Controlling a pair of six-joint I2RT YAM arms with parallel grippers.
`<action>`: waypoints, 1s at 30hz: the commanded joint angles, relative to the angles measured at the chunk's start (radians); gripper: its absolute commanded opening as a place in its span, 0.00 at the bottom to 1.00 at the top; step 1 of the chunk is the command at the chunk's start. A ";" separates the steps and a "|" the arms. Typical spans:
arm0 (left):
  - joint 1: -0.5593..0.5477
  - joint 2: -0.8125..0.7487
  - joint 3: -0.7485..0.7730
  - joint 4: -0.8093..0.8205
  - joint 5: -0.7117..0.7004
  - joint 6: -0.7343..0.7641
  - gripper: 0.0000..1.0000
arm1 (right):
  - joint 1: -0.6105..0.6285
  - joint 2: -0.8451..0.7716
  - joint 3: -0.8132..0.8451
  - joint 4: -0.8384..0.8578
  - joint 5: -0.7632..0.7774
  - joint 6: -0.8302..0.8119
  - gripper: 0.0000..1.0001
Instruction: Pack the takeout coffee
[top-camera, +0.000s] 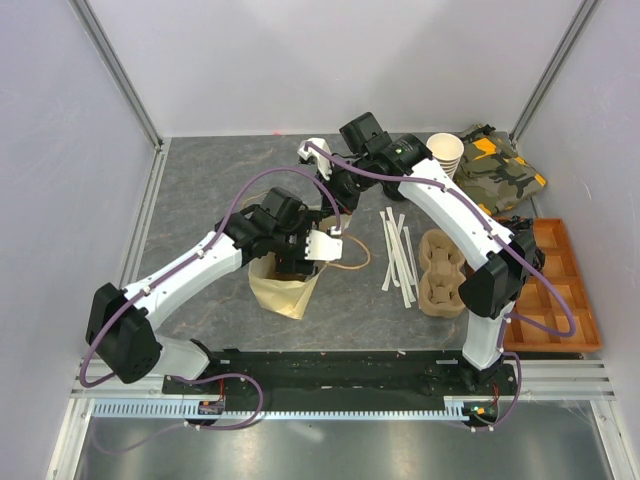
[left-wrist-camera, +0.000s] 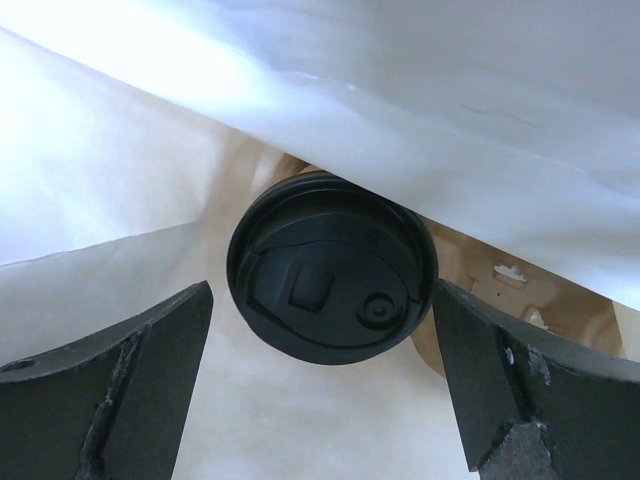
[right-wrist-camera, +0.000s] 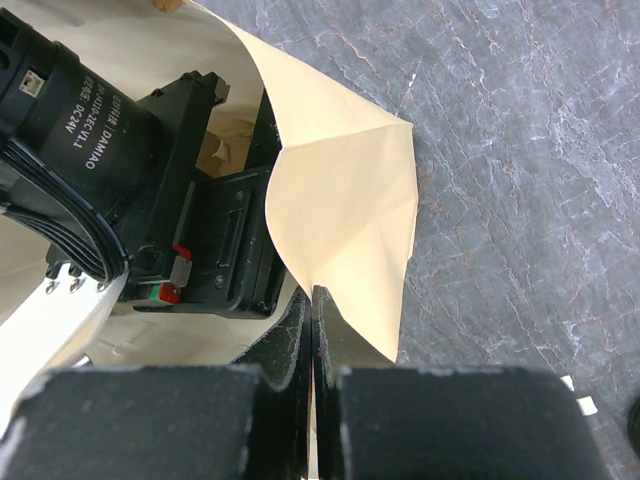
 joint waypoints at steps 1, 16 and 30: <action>0.003 -0.025 0.043 -0.042 0.046 0.039 0.98 | 0.005 -0.001 0.015 -0.033 0.002 -0.010 0.00; 0.002 -0.062 0.093 -0.082 0.106 0.049 0.98 | 0.004 -0.003 0.016 -0.019 0.025 -0.006 0.00; 0.005 -0.130 0.115 -0.062 0.169 0.040 0.97 | 0.004 -0.007 0.012 -0.010 0.032 -0.004 0.00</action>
